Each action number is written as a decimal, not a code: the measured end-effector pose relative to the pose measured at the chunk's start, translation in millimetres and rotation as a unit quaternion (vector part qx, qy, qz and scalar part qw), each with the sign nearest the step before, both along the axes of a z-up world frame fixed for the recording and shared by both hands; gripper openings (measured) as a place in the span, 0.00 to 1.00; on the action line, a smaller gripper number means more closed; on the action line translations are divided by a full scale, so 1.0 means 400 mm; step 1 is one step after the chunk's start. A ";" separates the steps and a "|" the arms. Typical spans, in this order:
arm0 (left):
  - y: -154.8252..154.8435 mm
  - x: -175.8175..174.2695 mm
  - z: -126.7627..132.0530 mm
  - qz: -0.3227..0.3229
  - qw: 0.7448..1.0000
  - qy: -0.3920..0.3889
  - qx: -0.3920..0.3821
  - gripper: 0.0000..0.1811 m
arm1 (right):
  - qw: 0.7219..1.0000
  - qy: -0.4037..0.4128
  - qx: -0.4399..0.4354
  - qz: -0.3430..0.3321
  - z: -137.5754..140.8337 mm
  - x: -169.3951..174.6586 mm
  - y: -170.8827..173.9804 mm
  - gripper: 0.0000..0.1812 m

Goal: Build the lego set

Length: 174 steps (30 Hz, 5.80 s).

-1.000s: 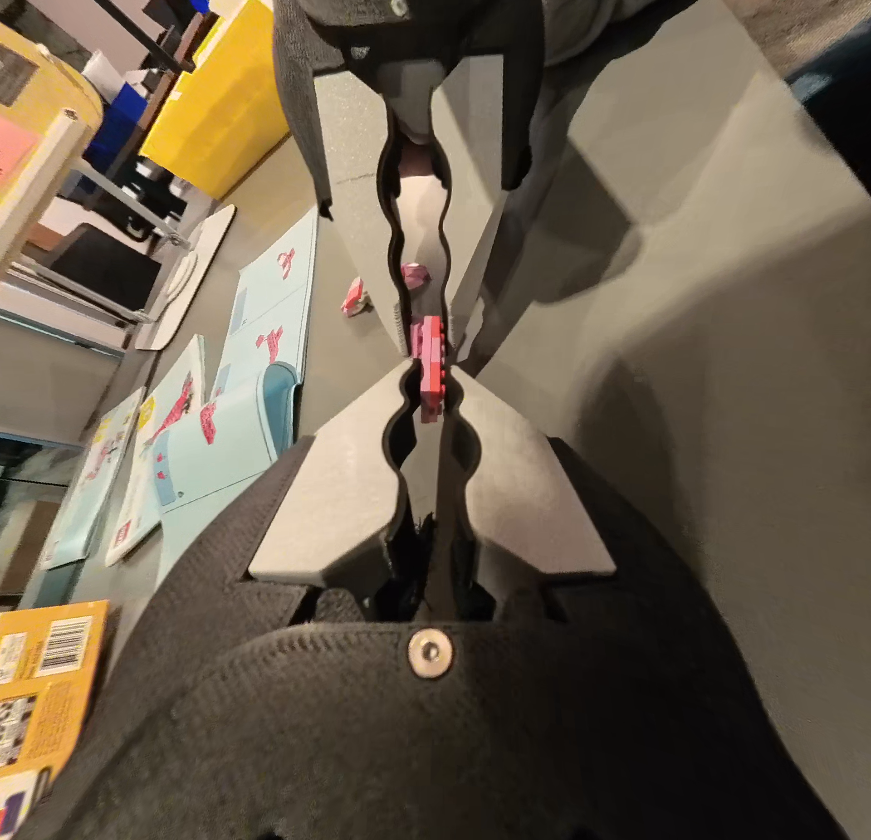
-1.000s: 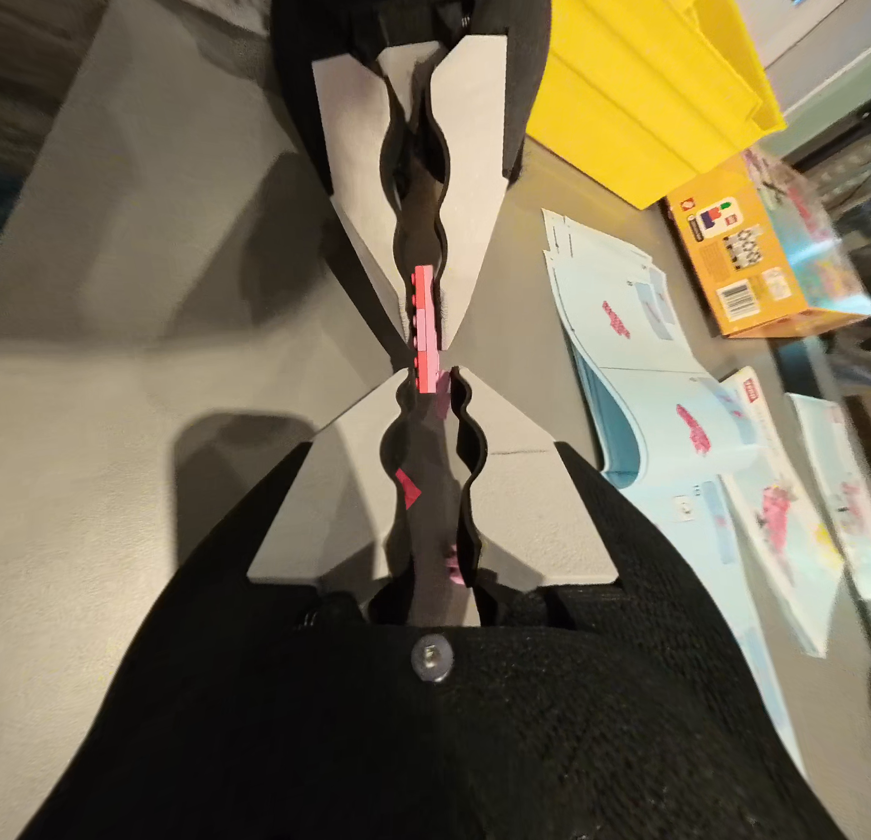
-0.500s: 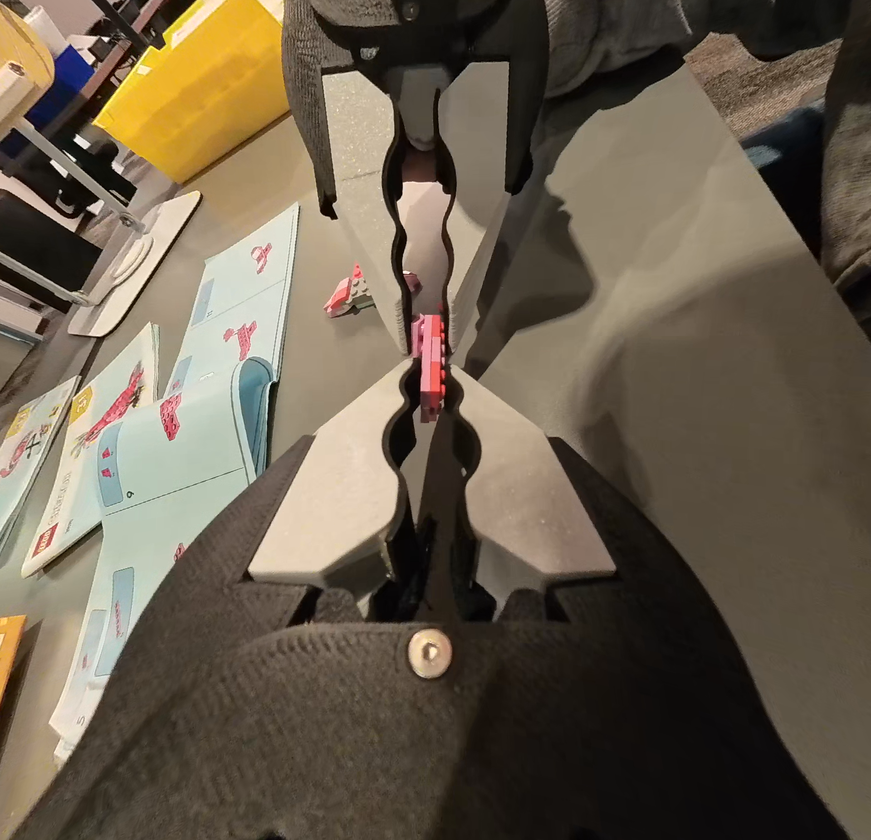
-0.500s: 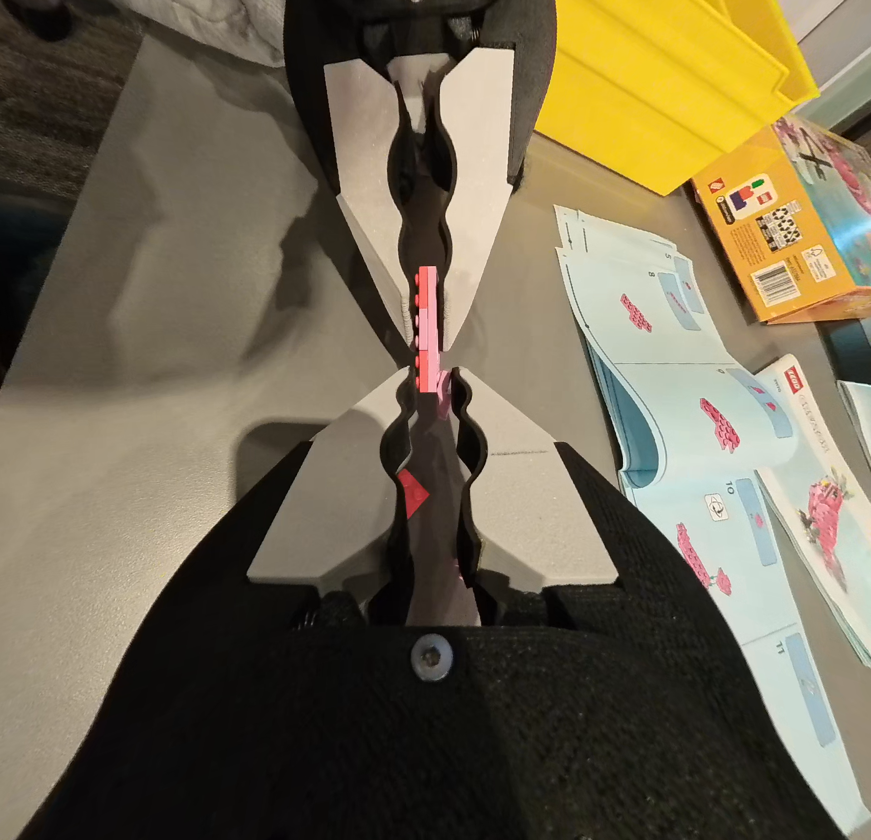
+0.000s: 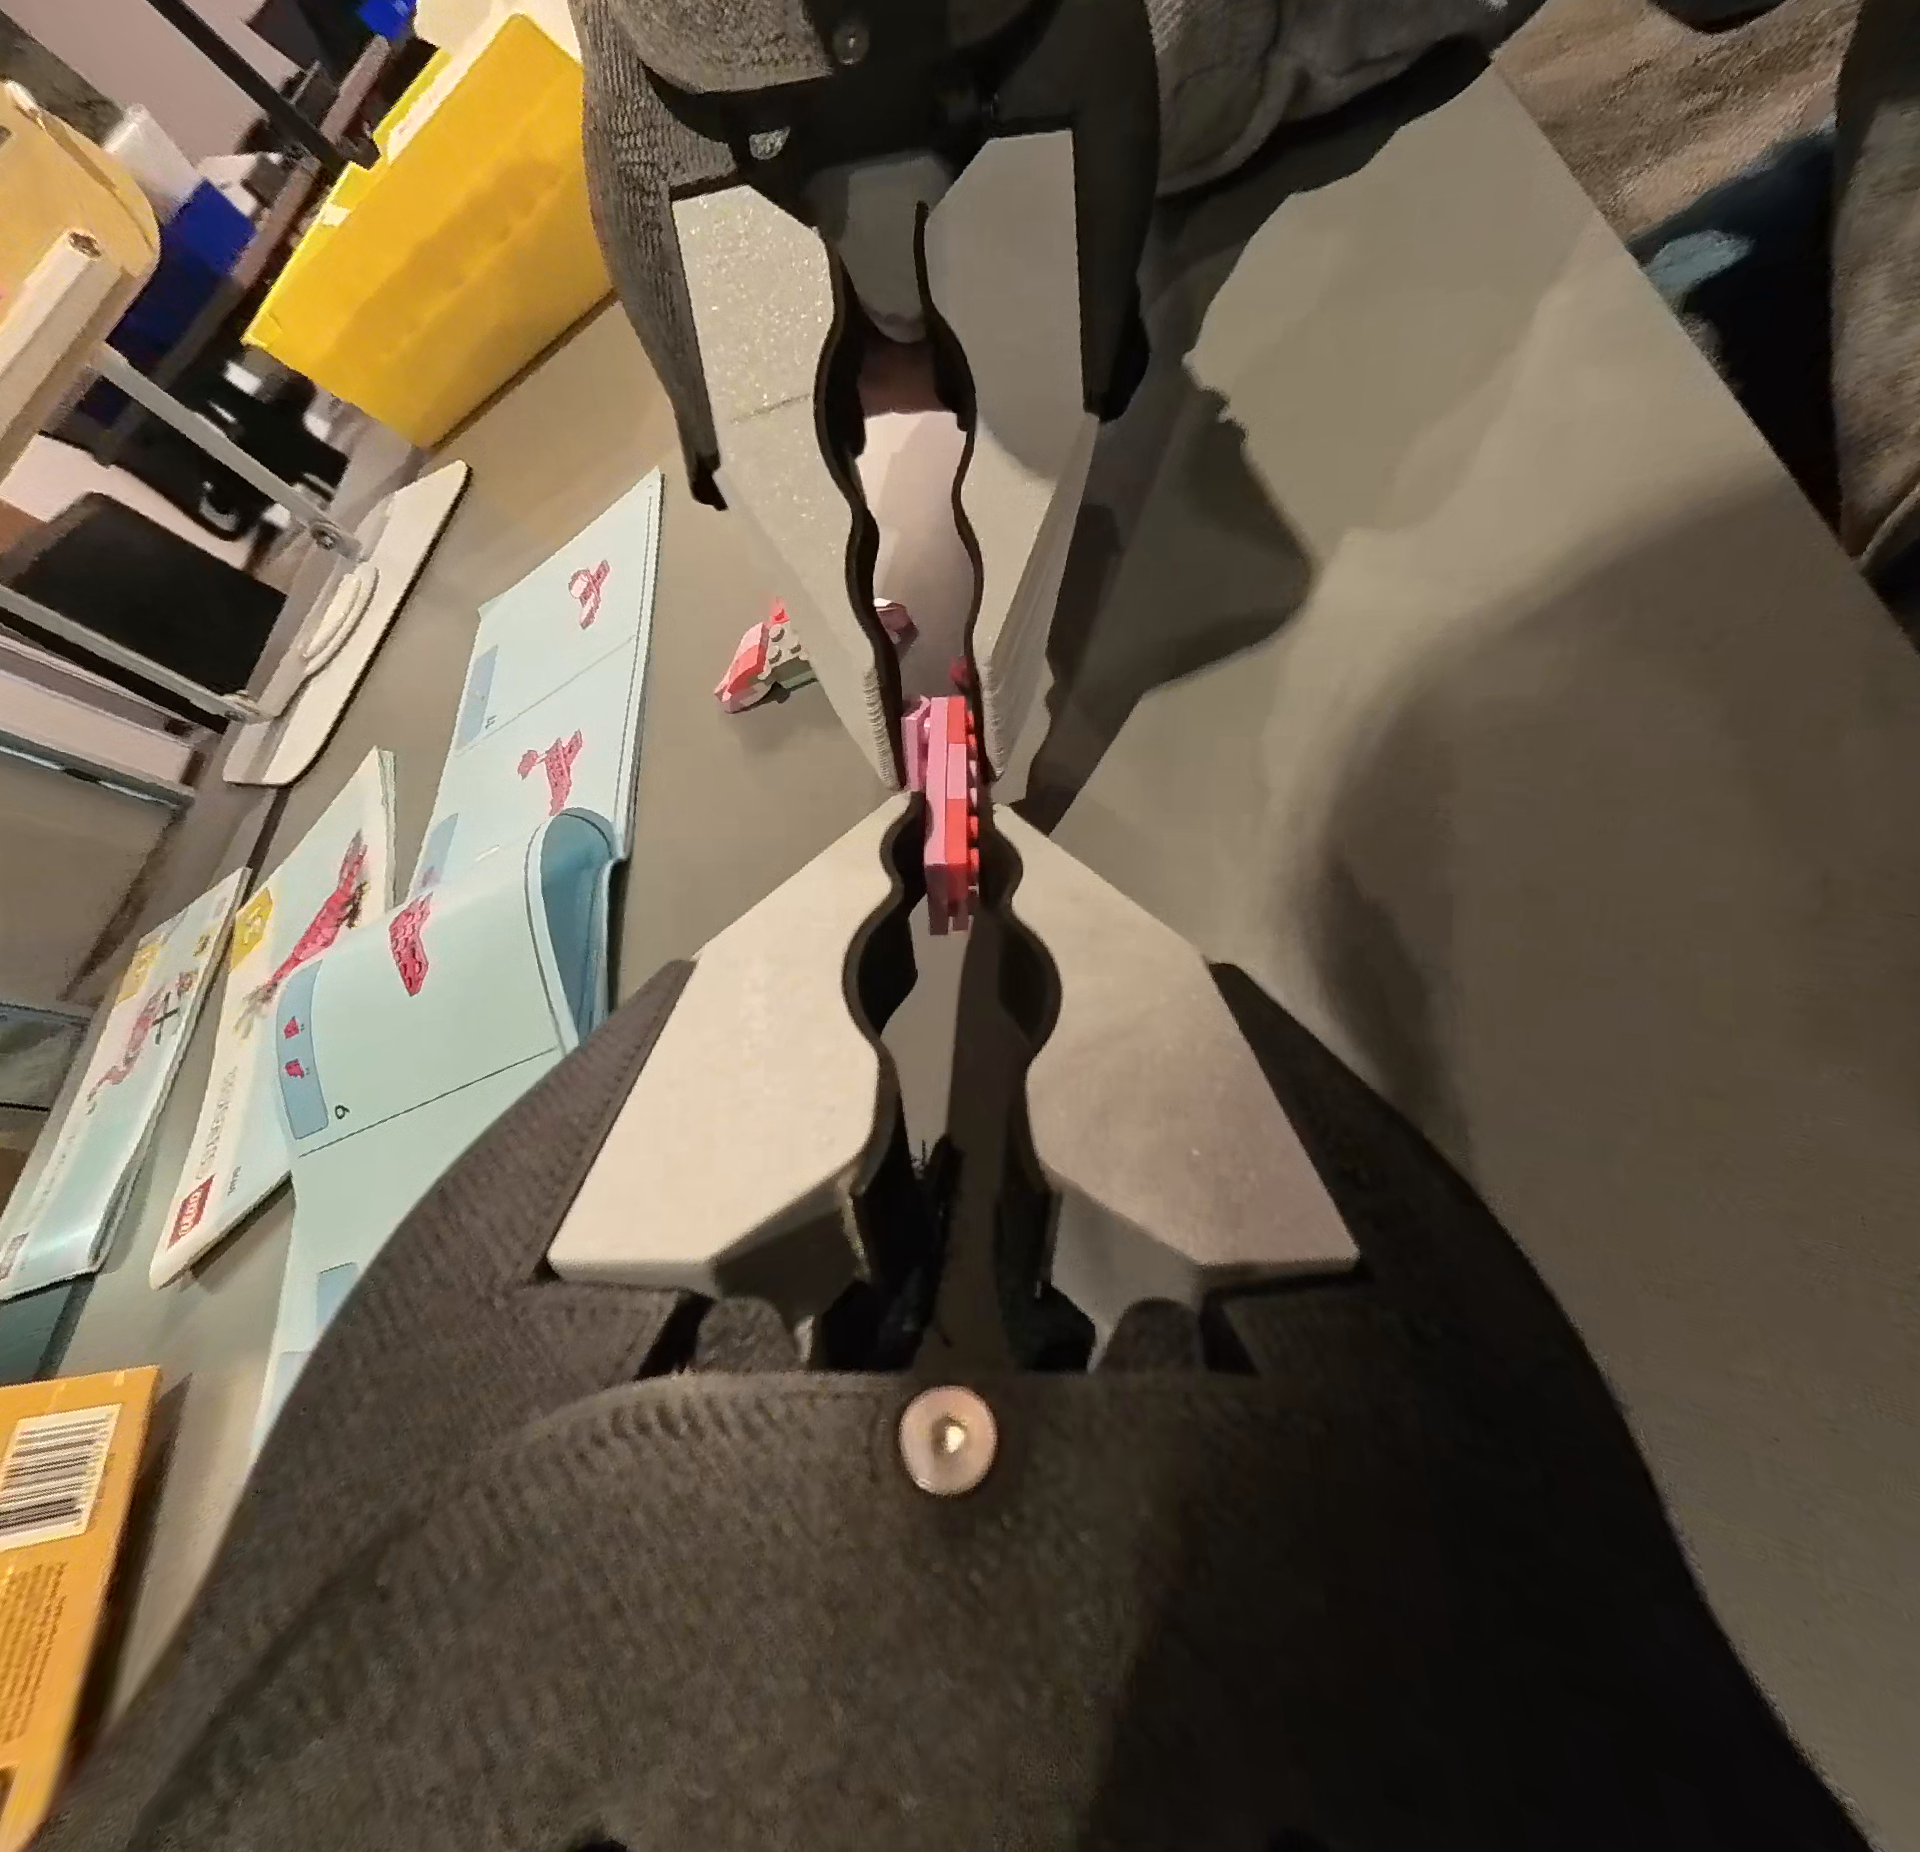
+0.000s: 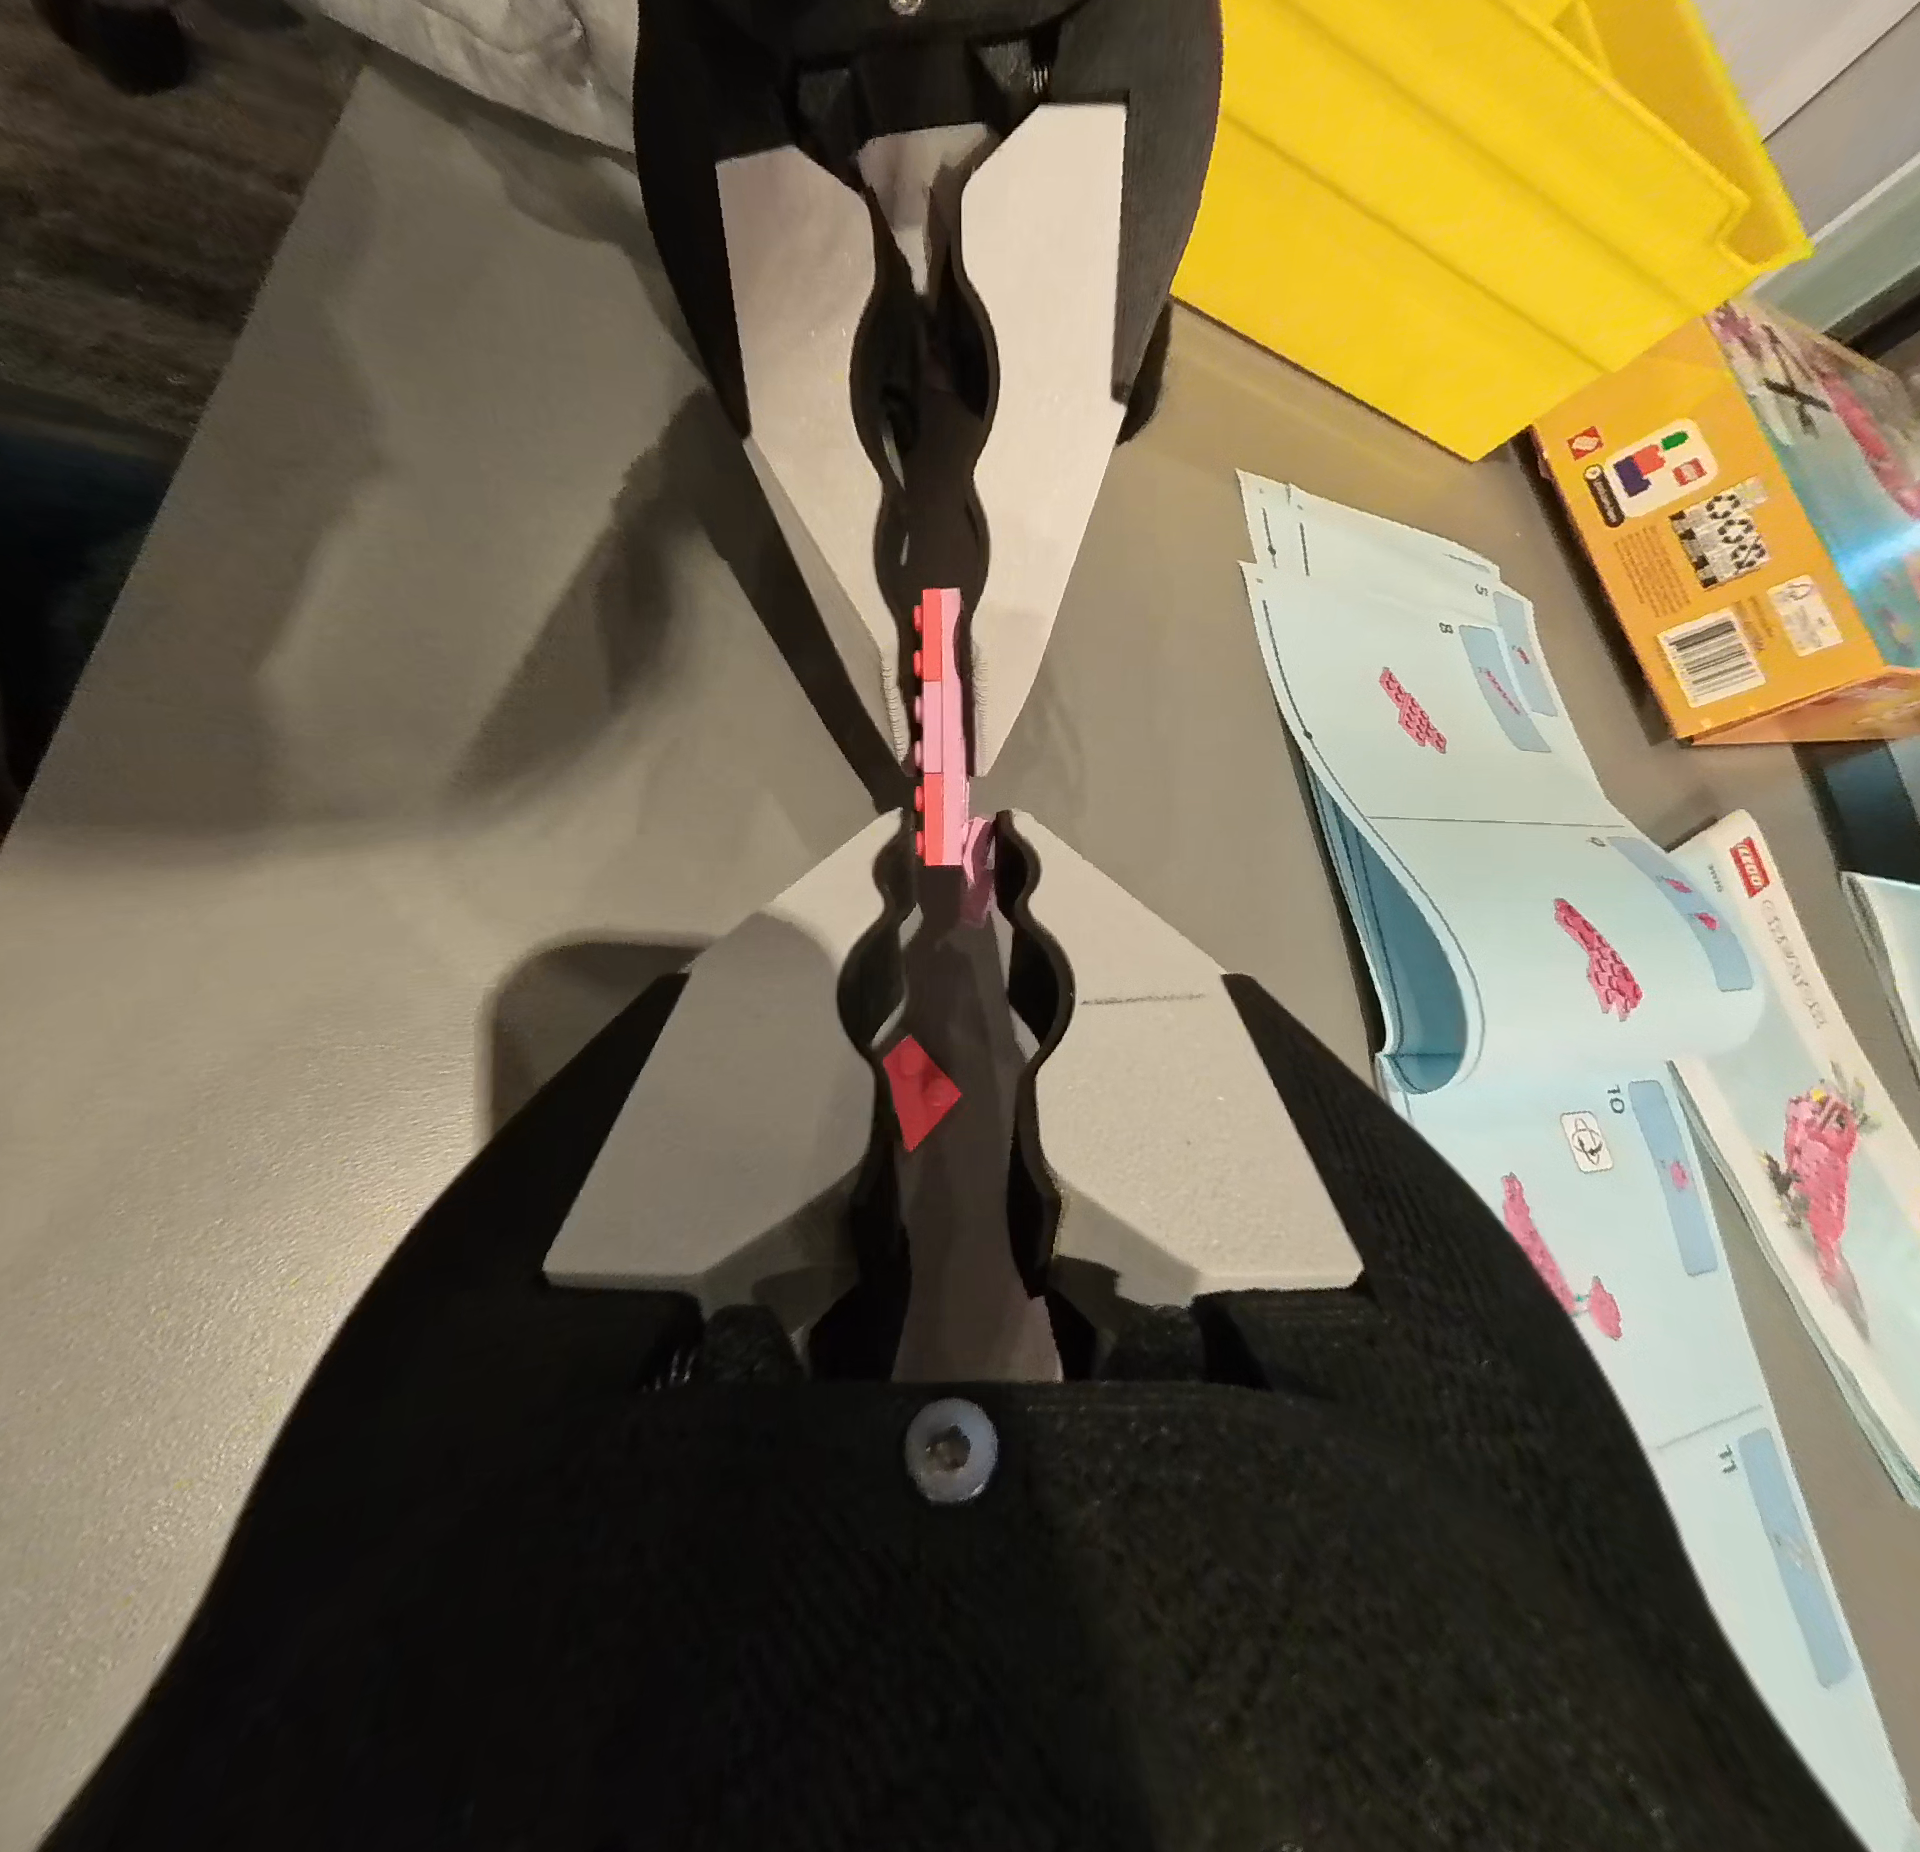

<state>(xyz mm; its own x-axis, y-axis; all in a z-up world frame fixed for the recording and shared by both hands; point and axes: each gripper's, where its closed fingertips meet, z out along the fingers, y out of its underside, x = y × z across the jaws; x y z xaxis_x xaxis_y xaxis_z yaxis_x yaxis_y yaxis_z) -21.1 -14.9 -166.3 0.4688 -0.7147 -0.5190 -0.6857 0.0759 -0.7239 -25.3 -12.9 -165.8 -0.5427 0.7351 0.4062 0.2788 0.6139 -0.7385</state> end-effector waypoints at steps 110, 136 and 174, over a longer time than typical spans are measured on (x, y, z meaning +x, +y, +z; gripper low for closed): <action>0.019 -0.025 0.033 0.060 0.973 0.166 0.146 0.04 | 0.993 0.082 0.058 -0.063 0.019 -0.034 0.028 0.06; 0.011 -0.014 0.010 0.043 0.977 0.169 0.124 0.04 | 0.939 0.108 0.328 -0.008 -0.011 -0.026 0.031 0.06; 0.046 -0.072 0.068 0.114 0.977 0.106 0.145 0.04 | 0.977 0.152 0.123 -0.086 0.061 -0.051 0.053 0.36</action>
<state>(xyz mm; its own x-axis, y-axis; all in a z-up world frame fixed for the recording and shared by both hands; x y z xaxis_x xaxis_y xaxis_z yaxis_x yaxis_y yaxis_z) -49.8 3.4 -139.1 0.4576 -0.4127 -0.7876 -0.8415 0.0852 -0.5336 -45.7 8.4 -141.4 -0.2459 0.6647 0.7055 0.1845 0.7466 -0.6392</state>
